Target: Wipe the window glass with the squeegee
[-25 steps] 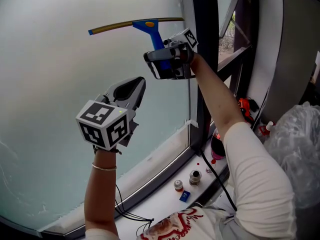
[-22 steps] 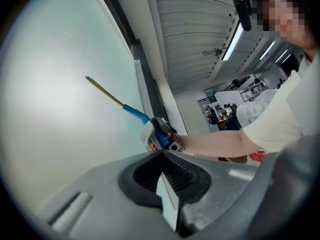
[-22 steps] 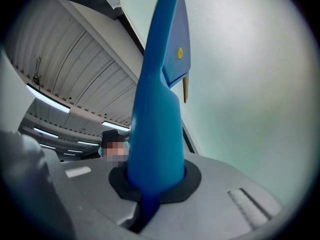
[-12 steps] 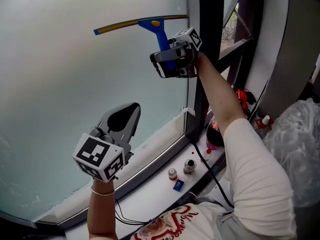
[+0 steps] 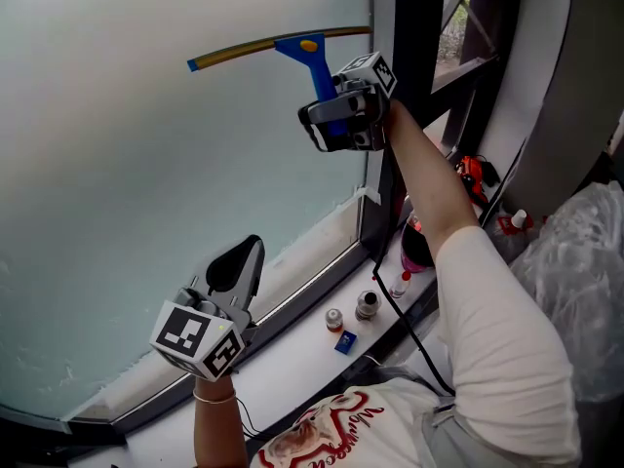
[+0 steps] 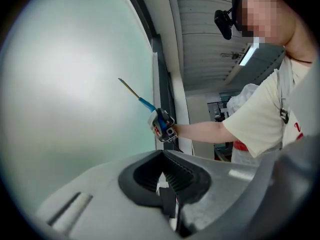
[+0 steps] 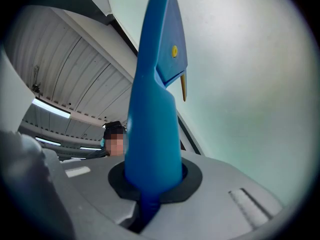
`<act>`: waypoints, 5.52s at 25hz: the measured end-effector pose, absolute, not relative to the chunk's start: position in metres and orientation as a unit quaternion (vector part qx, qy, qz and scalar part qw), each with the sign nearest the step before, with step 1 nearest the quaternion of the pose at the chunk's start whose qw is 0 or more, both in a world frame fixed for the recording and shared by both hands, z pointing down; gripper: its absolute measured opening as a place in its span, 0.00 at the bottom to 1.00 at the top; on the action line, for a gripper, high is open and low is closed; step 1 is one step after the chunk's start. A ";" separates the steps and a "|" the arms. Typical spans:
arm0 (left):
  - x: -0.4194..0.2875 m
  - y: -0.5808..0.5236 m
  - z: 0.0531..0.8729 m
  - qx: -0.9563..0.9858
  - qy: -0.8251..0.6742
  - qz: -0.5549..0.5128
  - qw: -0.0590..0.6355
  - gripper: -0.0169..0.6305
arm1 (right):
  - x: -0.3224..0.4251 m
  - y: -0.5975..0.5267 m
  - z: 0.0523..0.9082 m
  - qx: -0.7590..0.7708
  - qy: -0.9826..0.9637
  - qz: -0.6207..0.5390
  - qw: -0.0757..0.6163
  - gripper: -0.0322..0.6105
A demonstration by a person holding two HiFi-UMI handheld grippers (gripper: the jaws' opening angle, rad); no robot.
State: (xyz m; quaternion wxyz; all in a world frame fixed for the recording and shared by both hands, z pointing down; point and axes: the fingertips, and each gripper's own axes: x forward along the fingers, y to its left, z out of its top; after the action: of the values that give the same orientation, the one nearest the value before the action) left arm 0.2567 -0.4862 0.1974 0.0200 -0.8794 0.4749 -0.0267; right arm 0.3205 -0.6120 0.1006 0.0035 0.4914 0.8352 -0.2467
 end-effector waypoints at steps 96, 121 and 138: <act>0.266 -0.469 0.356 -0.870 0.456 -0.061 -0.177 0.04 | 0.332 -0.601 0.452 0.431 0.786 -0.442 -0.037 0.17; 0.261 -0.461 0.381 -0.857 0.464 -0.069 -0.212 0.04 | 0.339 -0.601 0.518 0.388 0.765 -0.511 -0.056 0.16; 0.261 -0.454 0.396 -0.854 0.463 -0.071 -0.227 0.03 | 0.344 -0.602 0.528 0.377 0.768 -0.514 -0.062 0.10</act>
State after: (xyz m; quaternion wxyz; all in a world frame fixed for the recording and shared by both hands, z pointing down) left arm 0.2612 -0.4543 0.3964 -0.2268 -0.8540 0.4628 -0.0707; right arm 0.3442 -0.6023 0.5283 -0.0618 0.3770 0.7677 -0.5144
